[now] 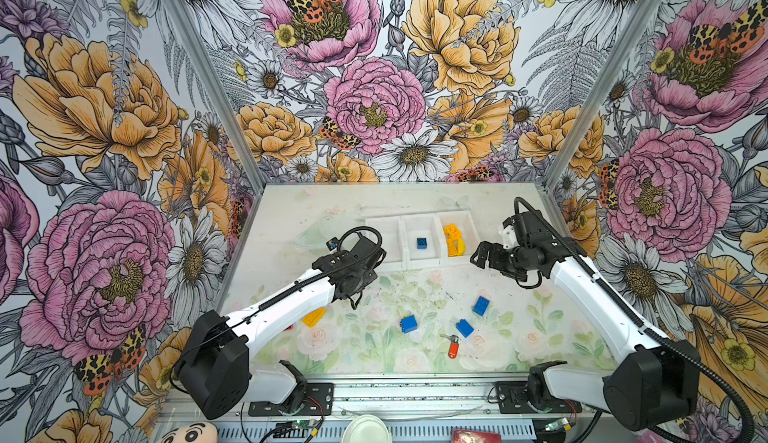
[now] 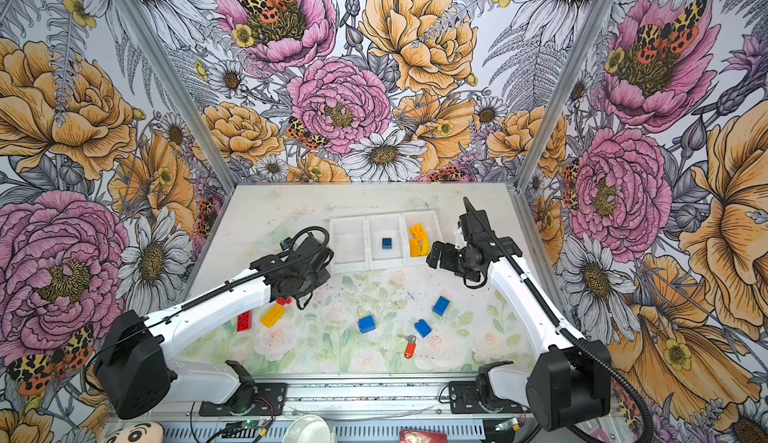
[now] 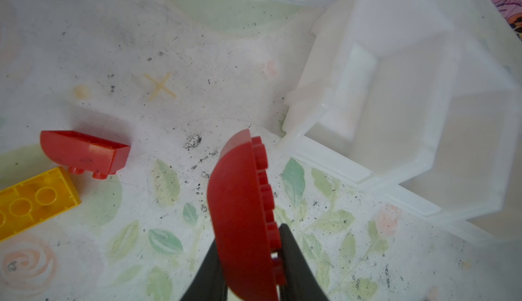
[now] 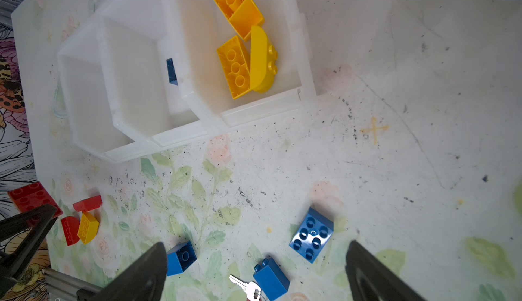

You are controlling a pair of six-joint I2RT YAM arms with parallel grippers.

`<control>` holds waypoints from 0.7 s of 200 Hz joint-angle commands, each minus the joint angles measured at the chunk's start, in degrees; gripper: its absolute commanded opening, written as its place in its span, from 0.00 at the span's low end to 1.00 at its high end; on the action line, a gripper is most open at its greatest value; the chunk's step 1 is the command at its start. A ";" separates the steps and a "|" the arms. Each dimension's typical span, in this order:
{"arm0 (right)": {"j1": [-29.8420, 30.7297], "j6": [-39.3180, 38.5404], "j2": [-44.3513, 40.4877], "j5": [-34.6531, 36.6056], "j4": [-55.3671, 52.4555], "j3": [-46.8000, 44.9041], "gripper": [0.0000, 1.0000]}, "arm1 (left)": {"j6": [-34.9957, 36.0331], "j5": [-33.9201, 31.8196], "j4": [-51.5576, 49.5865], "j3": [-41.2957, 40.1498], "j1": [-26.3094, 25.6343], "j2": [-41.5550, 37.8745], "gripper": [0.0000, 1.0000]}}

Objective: Sort the legos into containers by color
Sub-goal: Pick up the lego from the middle-left of the table, then place the lego in the container.

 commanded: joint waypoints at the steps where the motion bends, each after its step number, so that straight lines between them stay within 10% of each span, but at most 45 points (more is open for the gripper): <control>1: 0.38 1.03 -2.12 1.07 -0.41 -1.09 0.99 | 4.49 -4.35 -1.30 3.54 -1.71 -0.99 0.03; 140: -0.10 1.44 -2.59 1.13 -0.51 -0.90 0.99 | 22.58 7.24 3.72 19.42 0.96 16.55 0.02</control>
